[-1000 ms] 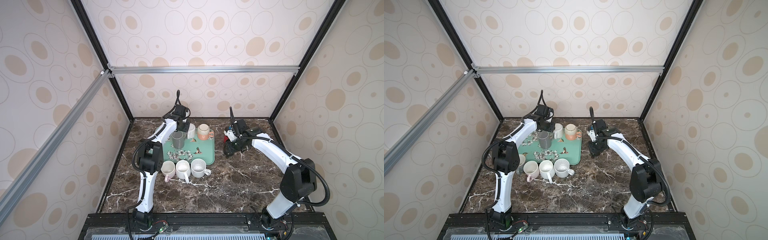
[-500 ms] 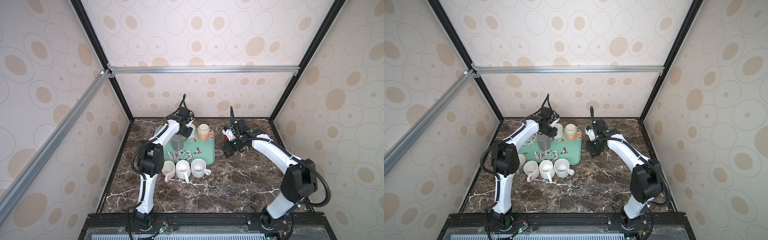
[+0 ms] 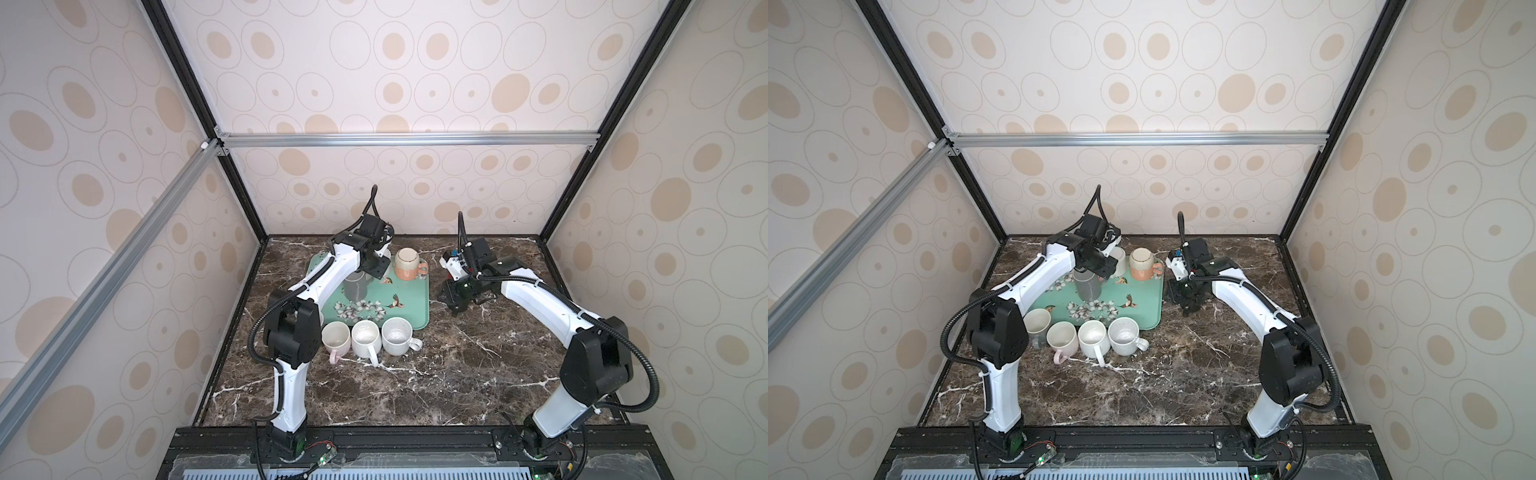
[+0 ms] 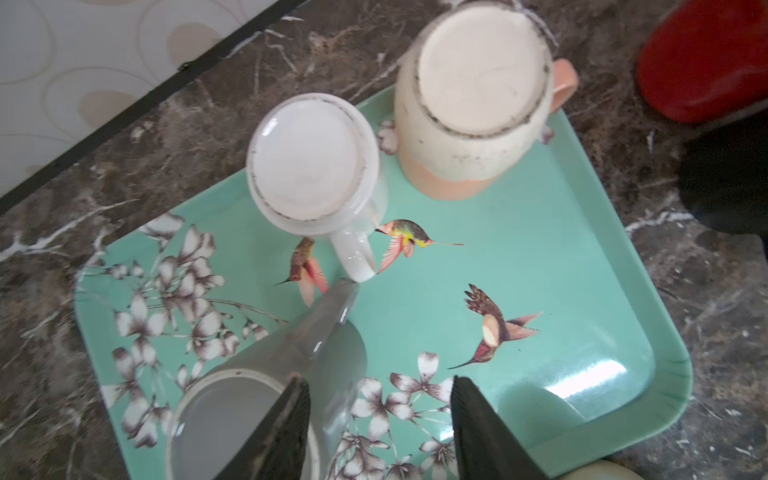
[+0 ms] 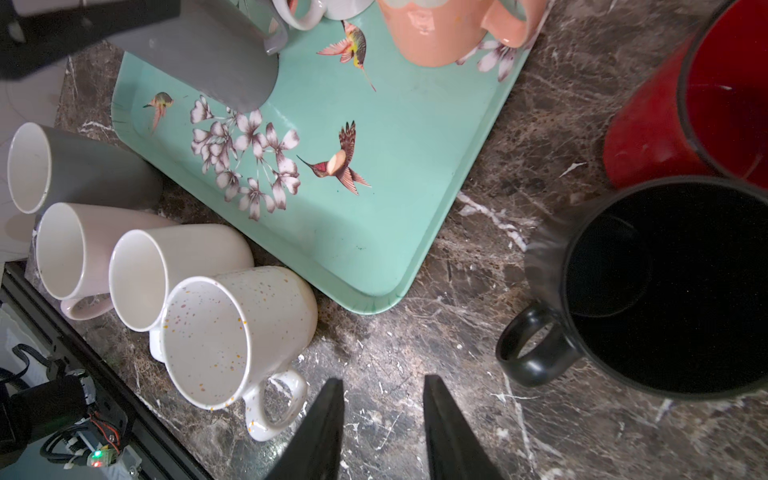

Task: Turn the mug right side up
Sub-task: 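Reach the left gripper to the upside-down grey mug on the tray while the right withdraws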

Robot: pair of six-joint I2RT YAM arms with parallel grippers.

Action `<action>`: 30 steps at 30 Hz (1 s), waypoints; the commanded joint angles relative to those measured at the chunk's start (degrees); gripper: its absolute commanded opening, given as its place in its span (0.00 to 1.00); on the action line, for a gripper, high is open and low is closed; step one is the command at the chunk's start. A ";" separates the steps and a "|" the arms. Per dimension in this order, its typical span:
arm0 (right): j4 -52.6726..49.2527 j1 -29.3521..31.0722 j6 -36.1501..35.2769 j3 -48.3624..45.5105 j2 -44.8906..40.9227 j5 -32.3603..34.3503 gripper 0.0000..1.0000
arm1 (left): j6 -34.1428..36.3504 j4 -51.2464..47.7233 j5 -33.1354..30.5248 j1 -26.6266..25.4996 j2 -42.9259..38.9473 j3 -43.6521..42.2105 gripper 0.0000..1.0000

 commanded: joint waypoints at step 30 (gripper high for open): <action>-1.55 1.23 -0.54 -3.67 -4.42 3.46 0.37 | 6.49 -6.88 -2.60 -4.28 2.29 -1.63 0.53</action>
